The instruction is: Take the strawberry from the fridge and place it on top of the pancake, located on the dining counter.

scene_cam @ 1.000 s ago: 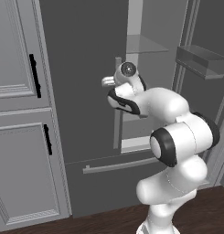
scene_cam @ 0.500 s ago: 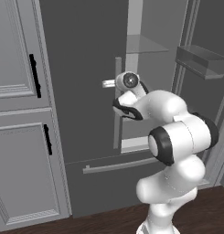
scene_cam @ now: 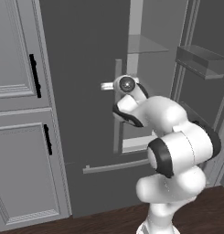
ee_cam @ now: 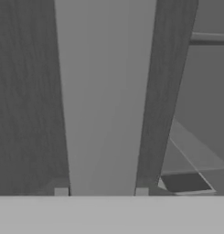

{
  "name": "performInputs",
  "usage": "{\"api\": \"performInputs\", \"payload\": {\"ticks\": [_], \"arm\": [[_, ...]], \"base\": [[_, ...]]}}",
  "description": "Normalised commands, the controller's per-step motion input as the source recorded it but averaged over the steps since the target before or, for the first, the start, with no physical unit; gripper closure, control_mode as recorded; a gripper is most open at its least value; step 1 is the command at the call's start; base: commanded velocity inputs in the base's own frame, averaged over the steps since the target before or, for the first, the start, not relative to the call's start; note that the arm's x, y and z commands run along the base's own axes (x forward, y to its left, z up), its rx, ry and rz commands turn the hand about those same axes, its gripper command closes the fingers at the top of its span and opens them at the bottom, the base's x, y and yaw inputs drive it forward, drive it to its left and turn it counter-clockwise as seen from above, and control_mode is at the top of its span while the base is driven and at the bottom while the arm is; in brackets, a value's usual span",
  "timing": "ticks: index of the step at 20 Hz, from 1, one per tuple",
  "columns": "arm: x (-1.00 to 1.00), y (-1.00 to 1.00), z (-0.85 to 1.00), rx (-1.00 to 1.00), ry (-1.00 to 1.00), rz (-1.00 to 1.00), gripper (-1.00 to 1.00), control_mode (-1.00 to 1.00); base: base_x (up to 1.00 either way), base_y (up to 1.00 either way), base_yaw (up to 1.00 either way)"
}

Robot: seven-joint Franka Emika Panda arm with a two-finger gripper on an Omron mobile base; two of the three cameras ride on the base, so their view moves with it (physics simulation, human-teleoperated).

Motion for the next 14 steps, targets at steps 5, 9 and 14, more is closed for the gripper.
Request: {"api": "performInputs", "payload": {"ticks": [5, 9, 14], "arm": [[-0.97, 0.56, -0.05, 0.00, -0.06, -0.27, 1.00, -1.00], [-1.00, 0.60, -0.04, 0.00, -0.06, -0.29, 1.00, -1.00], [-0.85, 0.72, -0.03, 0.00, -0.05, -0.26, -1.00, -1.00]], "base": [[0.00, 0.00, 0.00], [0.00, 0.00, 0.00], [0.00, 0.00, 0.00]]}}
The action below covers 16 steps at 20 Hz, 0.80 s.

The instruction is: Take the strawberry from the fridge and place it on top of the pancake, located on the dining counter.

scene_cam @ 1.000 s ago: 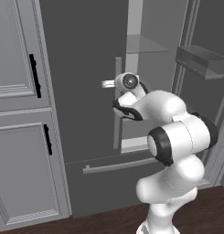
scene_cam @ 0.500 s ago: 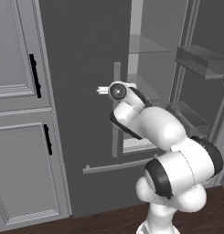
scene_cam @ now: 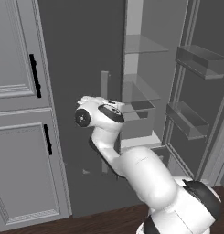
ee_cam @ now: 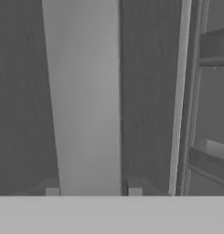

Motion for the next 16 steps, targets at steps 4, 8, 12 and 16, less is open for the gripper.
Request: {"api": "performInputs", "payload": {"ticks": [4, 8, 12, 16], "arm": [[-0.64, 0.81, 0.00, 0.00, 0.00, -0.21, -1.00, -1.00], [-0.17, 0.63, -0.02, -0.01, 0.00, -0.13, -1.00, -1.00], [-0.01, 0.56, -0.02, 0.00, 0.08, -0.13, -1.00, -1.00], [-0.05, 0.32, 0.12, 0.05, 0.08, -0.06, -1.00, -1.00]], "base": [[0.00, 0.00, 0.00], [0.00, 0.00, 0.00], [0.00, 0.00, 0.00], [0.00, 0.00, 0.00]]}}
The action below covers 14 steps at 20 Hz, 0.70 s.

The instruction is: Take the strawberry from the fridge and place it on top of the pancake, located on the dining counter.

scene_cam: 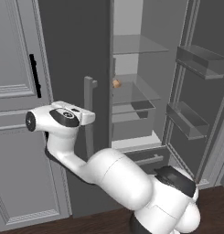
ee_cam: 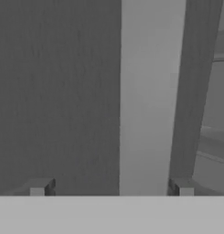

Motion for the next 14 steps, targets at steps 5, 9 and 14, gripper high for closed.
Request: {"api": "performInputs", "payload": {"ticks": [5, 9, 14], "arm": [[-0.47, 0.06, 0.05, 0.27, 0.02, 0.06, -1.00, -1.00], [-0.99, 0.00, 0.05, 0.30, 0.00, 0.18, -1.00, -1.00], [-0.81, -0.27, 0.19, 0.39, 0.05, 0.21, -1.00, -1.00]], "base": [[0.00, 0.00, 0.00], [0.00, 0.00, 0.00], [0.00, 0.00, 0.00]]}}
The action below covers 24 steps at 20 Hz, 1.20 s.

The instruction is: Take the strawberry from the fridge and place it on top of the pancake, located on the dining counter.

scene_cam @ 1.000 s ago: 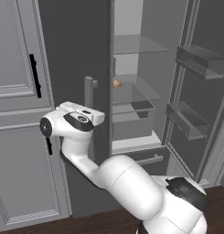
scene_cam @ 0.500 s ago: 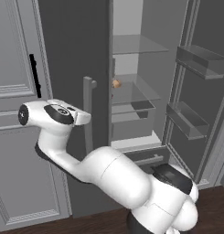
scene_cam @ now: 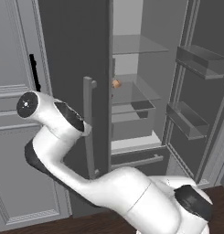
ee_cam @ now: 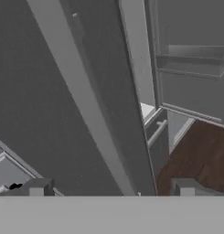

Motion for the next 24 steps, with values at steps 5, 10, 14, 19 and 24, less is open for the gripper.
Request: {"api": "performInputs", "payload": {"ticks": [5, 10, 14, 19, 24], "arm": [[-0.31, -0.97, 0.00, 0.85, 0.12, 0.13, -1.00, -1.00], [-0.13, -1.00, 0.01, 0.96, 0.14, 0.08, -1.00, -1.00], [0.03, -1.00, 0.11, 0.95, 0.27, 0.05, -1.00, -1.00], [0.52, -0.79, 0.06, 0.74, 0.17, 0.02, -1.00, -1.00], [0.73, -0.58, 0.01, 0.55, 0.40, 0.22, -1.00, -1.00]], "base": [[0.00, 0.00, 0.00], [0.00, 0.00, 0.00], [0.00, 0.00, 0.00], [0.00, 0.00, 0.00], [0.00, 0.00, 0.00]]}}
